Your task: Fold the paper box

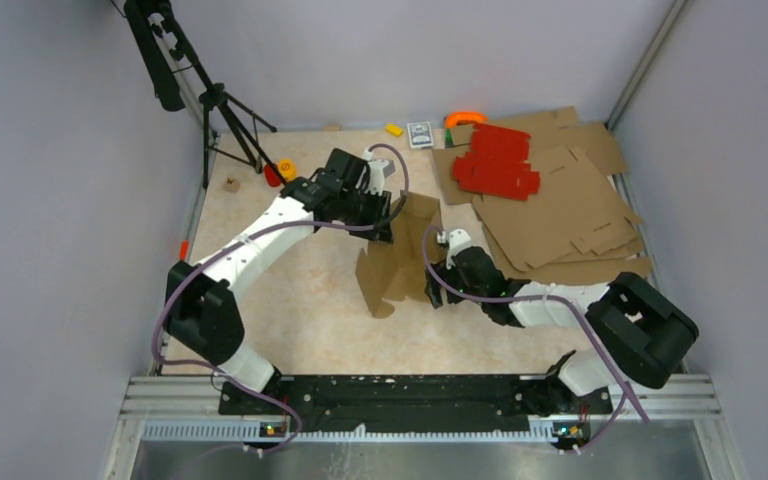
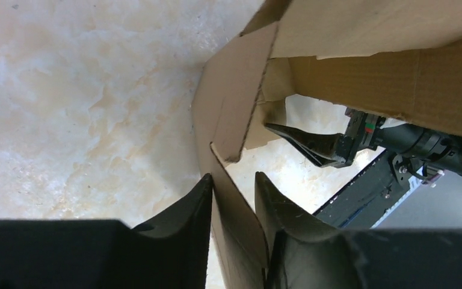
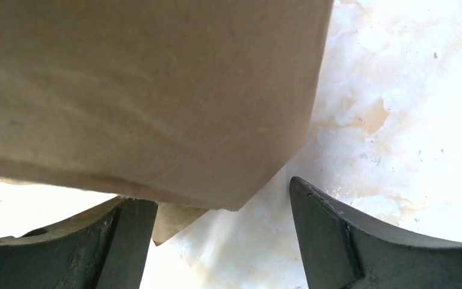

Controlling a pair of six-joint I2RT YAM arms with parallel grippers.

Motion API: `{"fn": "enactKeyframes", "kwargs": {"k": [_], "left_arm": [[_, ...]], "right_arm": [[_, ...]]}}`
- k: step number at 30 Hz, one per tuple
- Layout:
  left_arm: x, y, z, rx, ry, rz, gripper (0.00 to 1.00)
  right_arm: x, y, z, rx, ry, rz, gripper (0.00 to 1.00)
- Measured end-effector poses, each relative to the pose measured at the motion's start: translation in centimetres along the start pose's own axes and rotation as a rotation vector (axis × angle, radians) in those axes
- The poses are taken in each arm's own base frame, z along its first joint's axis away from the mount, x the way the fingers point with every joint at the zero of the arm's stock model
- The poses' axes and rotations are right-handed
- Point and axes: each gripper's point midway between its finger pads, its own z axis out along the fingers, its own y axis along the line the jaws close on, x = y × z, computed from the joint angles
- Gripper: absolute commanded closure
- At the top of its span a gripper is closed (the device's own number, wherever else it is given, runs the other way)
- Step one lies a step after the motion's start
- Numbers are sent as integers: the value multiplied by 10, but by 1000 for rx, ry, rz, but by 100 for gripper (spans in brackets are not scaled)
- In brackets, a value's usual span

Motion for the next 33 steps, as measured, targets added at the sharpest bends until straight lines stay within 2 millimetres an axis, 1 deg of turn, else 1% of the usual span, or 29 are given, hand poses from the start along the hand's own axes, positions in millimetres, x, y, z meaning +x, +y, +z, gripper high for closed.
{"fn": "enactKeyframes", "kwargs": {"k": [1, 2, 4, 6, 12, 14, 15, 17, 19, 23, 26, 30, 33], "left_arm": [[1, -2, 0, -2, 0, 9, 55], [2, -3, 1, -5, 1, 16, 52], [4, -4, 2, -8, 2, 25, 50], [7, -4, 2, -11, 3, 30, 48], [17, 4, -2, -50, 1, 35, 34], [22, 5, -7, -58, -4, 37, 28], [23, 5, -9, -59, -11, 40, 23], [27, 4, -16, -54, -29, 45, 17], [29, -1, -25, -36, -53, 55, 3], [25, -15, -40, 25, -112, 83, 1], [25, -24, -46, 63, -133, 95, 1], [31, -25, -51, 73, -148, 96, 1], [42, -23, -59, 63, -162, 91, 1]], "right_arm": [[0, 1, 0, 3, -2, 2, 24], [1, 2, 0, 8, -1, 2, 26], [0, 1, 1, 20, -4, 3, 29], [-1, -1, 3, 39, -9, 13, 29], [-3, -3, 4, 59, -20, 33, 31], [-3, -4, 4, 64, -22, 35, 33], [-3, -4, 5, 66, -24, 37, 34], [-3, -5, 6, 72, -27, 40, 34], [-4, -6, 7, 76, -33, 41, 35], [-5, -6, 8, 76, -36, 42, 35], [-6, -6, 8, 76, -39, 42, 35], [-5, -6, 9, 76, -38, 41, 35], [-7, -5, 10, 75, -41, 41, 35]]}}
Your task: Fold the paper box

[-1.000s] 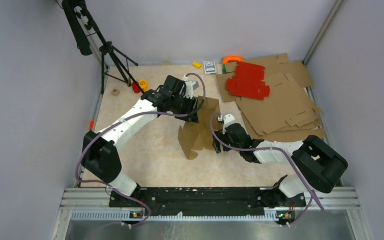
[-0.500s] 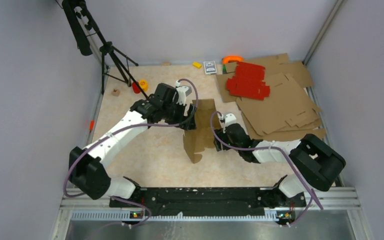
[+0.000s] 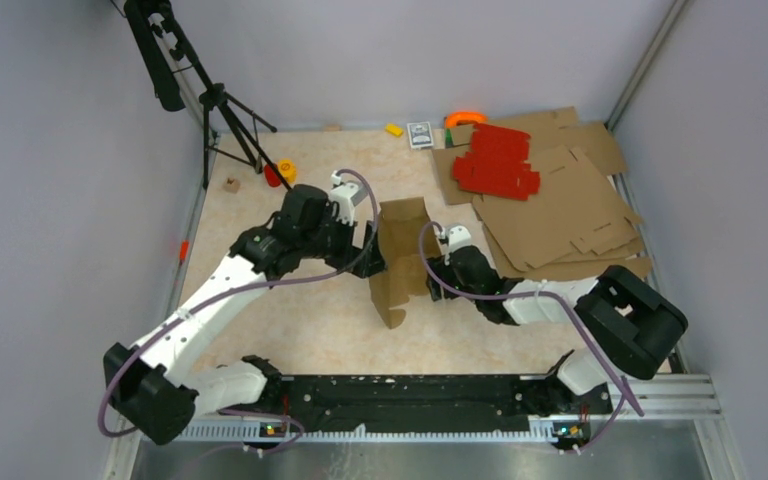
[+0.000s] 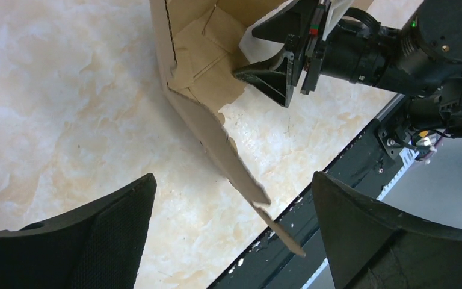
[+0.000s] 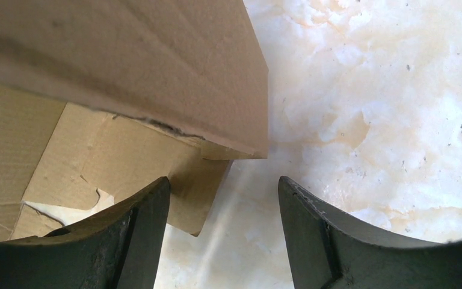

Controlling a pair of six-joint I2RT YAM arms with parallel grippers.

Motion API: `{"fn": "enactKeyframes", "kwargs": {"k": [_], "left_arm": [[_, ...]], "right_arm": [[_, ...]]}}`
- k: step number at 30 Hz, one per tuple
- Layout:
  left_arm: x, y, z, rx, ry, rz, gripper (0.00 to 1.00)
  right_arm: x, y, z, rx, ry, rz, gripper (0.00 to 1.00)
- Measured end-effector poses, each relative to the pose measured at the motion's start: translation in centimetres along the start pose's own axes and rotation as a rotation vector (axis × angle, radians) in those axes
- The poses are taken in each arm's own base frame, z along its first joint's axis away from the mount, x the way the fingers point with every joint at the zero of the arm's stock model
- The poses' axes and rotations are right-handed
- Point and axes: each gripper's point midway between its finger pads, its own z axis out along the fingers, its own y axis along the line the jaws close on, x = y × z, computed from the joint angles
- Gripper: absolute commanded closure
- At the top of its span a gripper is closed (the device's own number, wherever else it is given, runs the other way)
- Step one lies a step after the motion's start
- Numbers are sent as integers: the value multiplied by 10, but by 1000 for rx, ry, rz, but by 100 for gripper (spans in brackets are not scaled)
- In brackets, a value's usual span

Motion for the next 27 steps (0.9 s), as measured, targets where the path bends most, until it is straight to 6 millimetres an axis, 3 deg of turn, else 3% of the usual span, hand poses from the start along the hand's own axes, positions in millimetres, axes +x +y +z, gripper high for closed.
{"fn": "enactKeyframes", "kwargs": {"k": [5, 10, 13, 19, 23, 27], "left_arm": [[14, -3, -22, -38, -65, -22, 1], [50, -24, -25, -39, -115, -27, 1], [67, -32, -19, -55, -124, -30, 1], [74, -37, 11, -180, -138, 7, 3], [73, -22, 27, -292, -159, -4, 25], [64, -11, 29, -365, -213, -28, 46]], "right_arm": [[-2, 2, 3, -5, -4, 1, 35], [-3, 3, 4, -8, -8, 2, 35], [-4, 4, 5, -11, -9, 2, 35], [-4, 5, 6, -14, -8, 2, 35], [-4, 5, 6, -14, -7, 2, 35], [-4, 5, 6, -14, -8, 2, 34]]}}
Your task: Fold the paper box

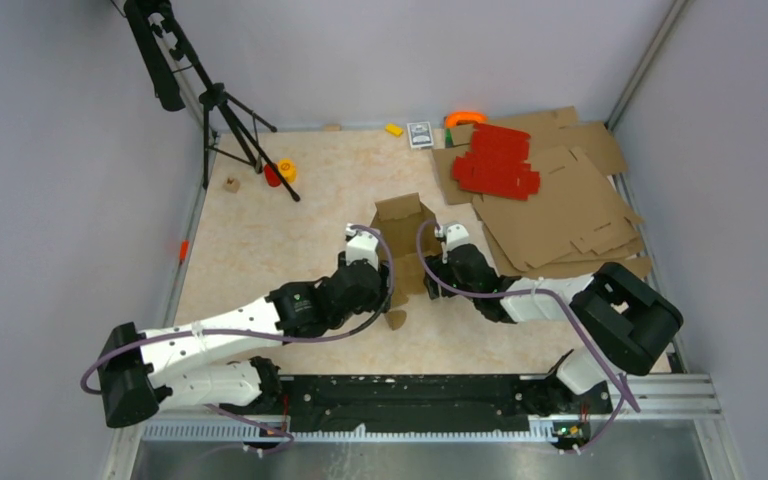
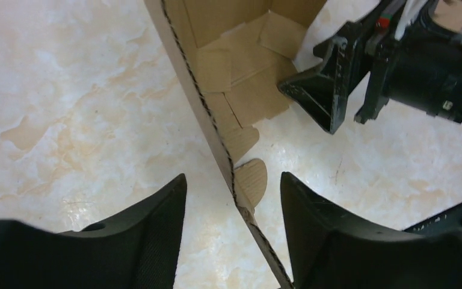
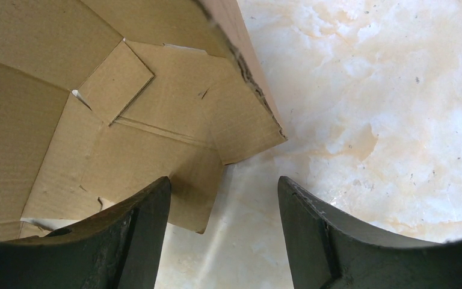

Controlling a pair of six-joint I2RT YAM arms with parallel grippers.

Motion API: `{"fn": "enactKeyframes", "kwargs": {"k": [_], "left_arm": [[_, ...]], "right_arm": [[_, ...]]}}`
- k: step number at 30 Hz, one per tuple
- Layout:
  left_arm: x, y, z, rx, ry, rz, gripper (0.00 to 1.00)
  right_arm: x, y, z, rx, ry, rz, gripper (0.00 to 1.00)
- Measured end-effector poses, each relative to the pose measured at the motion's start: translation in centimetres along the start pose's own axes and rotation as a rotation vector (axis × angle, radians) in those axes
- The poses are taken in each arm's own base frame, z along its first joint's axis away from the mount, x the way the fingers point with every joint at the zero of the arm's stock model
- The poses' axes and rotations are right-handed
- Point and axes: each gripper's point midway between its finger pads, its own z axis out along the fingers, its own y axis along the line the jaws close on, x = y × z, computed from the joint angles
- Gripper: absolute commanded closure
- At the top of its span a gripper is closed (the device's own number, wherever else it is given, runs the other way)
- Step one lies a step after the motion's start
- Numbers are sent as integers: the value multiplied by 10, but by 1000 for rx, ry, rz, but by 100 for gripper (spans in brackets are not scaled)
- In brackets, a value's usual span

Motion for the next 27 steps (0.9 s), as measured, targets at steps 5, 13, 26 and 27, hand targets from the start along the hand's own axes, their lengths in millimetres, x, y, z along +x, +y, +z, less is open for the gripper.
{"fn": "enactKeyframes", "kwargs": {"k": [5, 13, 26, 27], "left_arm": [[-8, 4, 1, -27, -39, 2, 69], [-15, 7, -2, 1, -47, 82, 100], [-18, 12, -13, 90, -15, 181, 99], [-17, 11, -13, 100, -11, 190, 99]], "right_arm": [[0, -1, -1, -11, 5, -21, 25], [-9, -6, 4, -46, 23, -101, 5], [-26, 17, 19, -186, -18, -256, 12], [-27, 19, 19, -198, -22, -264, 13]]}}
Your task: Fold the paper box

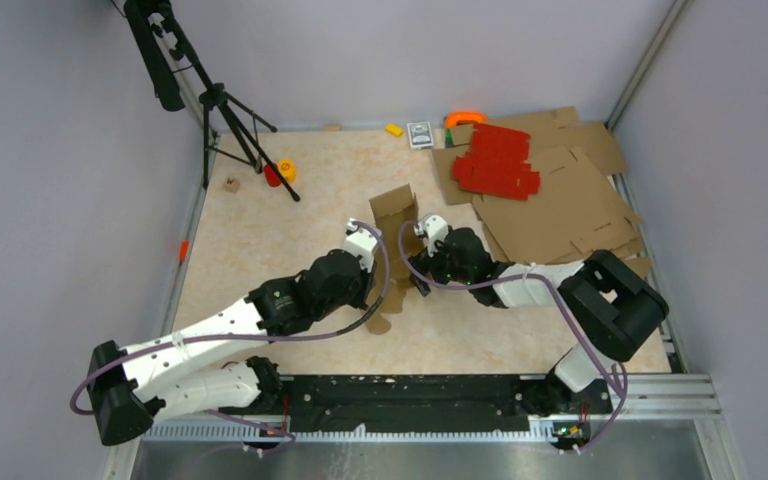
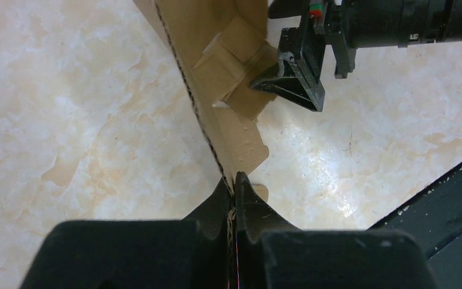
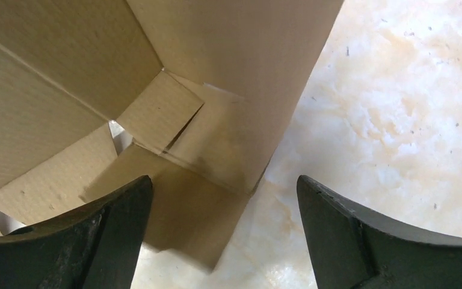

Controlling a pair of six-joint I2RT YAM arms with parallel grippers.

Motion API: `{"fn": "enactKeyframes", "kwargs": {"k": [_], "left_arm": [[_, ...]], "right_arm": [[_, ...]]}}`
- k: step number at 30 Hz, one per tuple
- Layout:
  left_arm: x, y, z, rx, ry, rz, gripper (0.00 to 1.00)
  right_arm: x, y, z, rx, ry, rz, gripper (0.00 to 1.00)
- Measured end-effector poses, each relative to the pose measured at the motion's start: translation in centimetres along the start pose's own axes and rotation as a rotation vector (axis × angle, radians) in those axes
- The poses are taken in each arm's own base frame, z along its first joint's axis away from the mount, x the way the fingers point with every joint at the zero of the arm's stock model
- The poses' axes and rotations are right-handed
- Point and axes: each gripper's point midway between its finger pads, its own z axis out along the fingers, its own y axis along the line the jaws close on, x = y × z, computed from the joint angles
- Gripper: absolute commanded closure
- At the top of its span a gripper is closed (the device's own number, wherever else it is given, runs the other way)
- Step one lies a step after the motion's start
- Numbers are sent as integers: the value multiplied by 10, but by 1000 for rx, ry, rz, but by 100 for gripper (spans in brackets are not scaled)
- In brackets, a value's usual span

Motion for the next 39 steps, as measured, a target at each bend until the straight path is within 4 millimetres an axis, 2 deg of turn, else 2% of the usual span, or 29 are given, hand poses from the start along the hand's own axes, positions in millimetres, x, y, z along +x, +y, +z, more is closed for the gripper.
{"fn": "enactKeyframes", "kwargs": {"k": [9, 15, 19, 25, 29, 32, 39], "left_arm": [[-3, -11, 0, 79, -1, 23, 98], [-5, -13, 4, 93, -6, 25, 99], [2, -11, 8, 79, 25, 45, 99], [2, -10, 9, 71, 35, 62, 99], [-2, -11, 9, 73, 32, 72, 99], [-2, -10, 9, 72, 34, 79, 99], [2, -8, 8, 67, 53, 95, 99]], "right_arm": [[-3, 9, 2, -56, -17, -22, 16], [-4, 5, 0, -50, -19, 37, 15], [-19, -16, -18, -18, -75, 128, 15], [-60, -51, -50, 49, -230, 225, 15], [-59, -84, -59, 87, -269, 316, 15], [-57, -102, -57, 108, -286, 342, 10], [-50, -105, -27, -23, -293, 315, 9]]}}
